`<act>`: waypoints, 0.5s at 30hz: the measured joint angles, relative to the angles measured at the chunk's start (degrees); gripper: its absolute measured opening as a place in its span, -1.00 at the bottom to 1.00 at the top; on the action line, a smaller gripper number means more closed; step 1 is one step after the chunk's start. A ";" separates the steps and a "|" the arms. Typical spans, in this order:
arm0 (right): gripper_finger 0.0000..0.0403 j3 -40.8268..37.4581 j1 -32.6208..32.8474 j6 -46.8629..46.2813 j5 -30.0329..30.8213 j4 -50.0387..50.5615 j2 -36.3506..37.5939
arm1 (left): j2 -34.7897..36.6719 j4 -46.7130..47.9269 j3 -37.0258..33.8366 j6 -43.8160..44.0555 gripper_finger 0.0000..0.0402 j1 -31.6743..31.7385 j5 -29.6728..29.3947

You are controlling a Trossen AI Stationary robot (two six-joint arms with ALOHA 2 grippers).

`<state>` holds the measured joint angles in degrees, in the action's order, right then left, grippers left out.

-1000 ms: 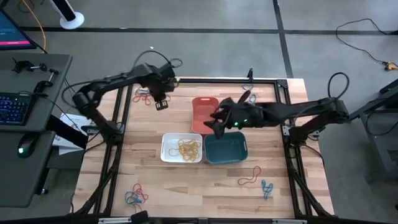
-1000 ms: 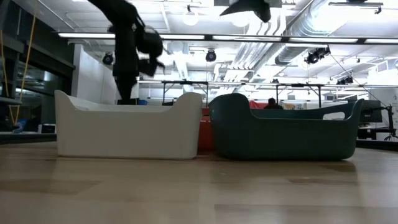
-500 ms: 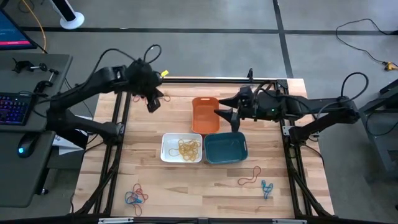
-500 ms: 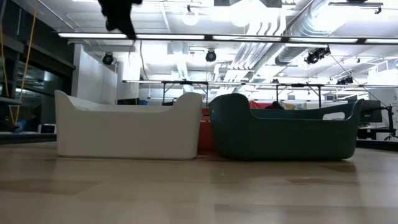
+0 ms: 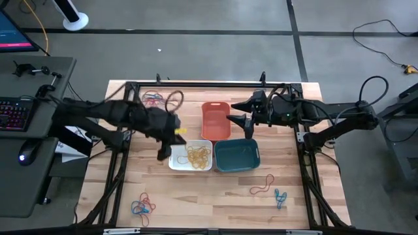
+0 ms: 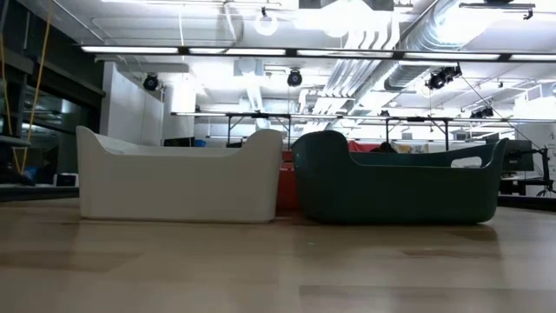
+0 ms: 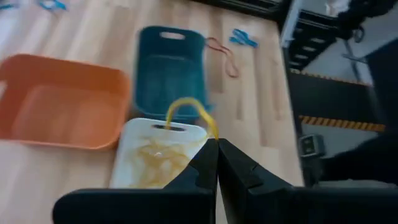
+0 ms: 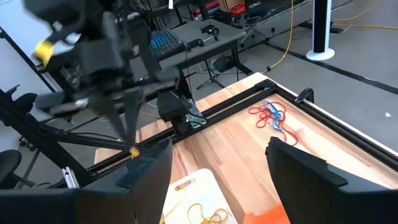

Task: Sort rubber bands into baskets
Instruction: Put the yellow rubber band into the white bin

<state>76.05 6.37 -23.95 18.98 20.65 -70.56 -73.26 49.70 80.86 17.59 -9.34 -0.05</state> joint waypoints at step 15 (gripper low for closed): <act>0.24 0.00 0.02 -1.67 -0.11 6.53 0.06 | -5.56 -10.43 -20.22 12.17 -1.00 -5.25 -2.91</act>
<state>76.05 6.39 -25.63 18.87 27.18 -70.50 -78.82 39.27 60.64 29.76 -14.59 -2.96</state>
